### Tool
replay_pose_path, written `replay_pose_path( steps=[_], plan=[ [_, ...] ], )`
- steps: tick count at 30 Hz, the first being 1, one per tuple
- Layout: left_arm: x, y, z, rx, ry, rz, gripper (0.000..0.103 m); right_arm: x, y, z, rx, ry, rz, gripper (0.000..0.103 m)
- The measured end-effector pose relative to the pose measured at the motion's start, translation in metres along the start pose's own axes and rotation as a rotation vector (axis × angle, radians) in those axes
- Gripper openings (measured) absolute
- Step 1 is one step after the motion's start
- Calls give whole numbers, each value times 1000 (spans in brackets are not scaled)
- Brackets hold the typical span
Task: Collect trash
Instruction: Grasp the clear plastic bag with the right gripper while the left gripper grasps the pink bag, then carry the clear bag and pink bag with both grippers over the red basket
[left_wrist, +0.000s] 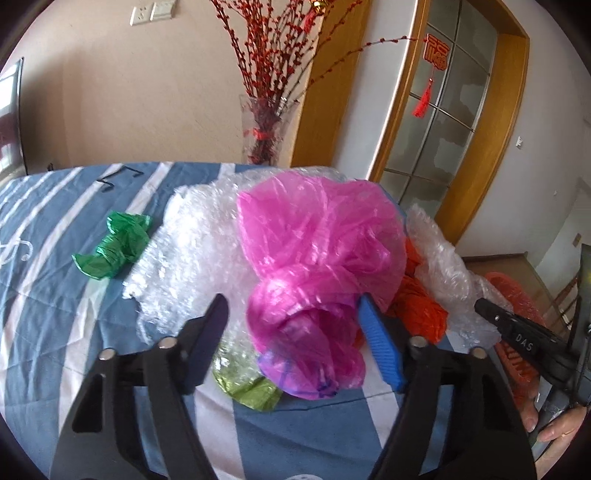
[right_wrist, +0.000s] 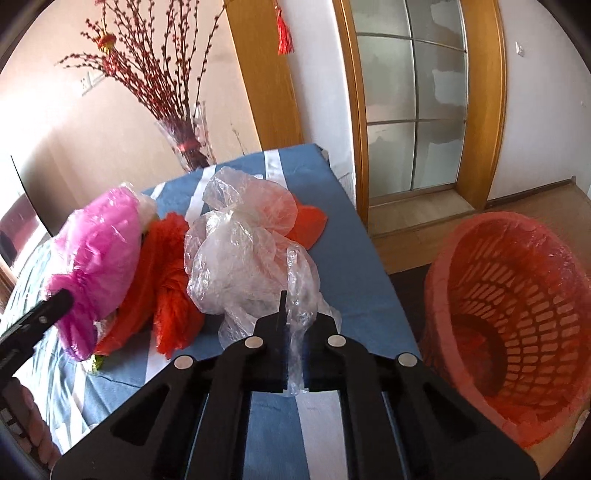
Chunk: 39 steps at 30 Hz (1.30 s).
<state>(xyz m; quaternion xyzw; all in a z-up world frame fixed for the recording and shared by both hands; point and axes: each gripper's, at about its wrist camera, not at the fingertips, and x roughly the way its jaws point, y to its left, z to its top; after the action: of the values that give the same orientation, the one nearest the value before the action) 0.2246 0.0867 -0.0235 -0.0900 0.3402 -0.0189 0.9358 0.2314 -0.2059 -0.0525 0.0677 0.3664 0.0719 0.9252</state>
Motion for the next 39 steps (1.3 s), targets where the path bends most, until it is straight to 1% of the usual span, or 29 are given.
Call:
replay_pose_path(
  steps=[1,3,4,6,7,11,18,24,33,39],
  plan=[
    [1,0,0,-1,6,-12,56,-4,0,0,0,-7,-1,5],
    [2,-1,-1,7,8,-26,50,-9,0,0,-1,-18,-3,5],
    [1,-3,-2,11,4,-32,44,-12,0,0,-1,-24,-3,5],
    [-2,-4,-3,18,-5,-47,38,-17,-2,-2,-1,-29,-3,5],
    [-3,-4,-3,19,-10,-53,33,-19,-1,-2,-2,-32,-3,5],
    [-13,-4,-4,23,-41,-69,30,-27,-2,-4,-2,-45,-1,5],
    [-32,-4,-4,19,-77,-82,30,-44,-5,-6,-7,-78,-2,5],
    [-48,-18,0,37,-102,-119,30,-65,-14,-5,4,-124,-23,5],
    [-52,-66,-4,83,-90,-216,30,-101,-40,-13,52,-196,-114,5],
    [-39,-108,-9,124,-54,-278,30,-127,-59,-24,88,-247,-221,5]
  ],
)
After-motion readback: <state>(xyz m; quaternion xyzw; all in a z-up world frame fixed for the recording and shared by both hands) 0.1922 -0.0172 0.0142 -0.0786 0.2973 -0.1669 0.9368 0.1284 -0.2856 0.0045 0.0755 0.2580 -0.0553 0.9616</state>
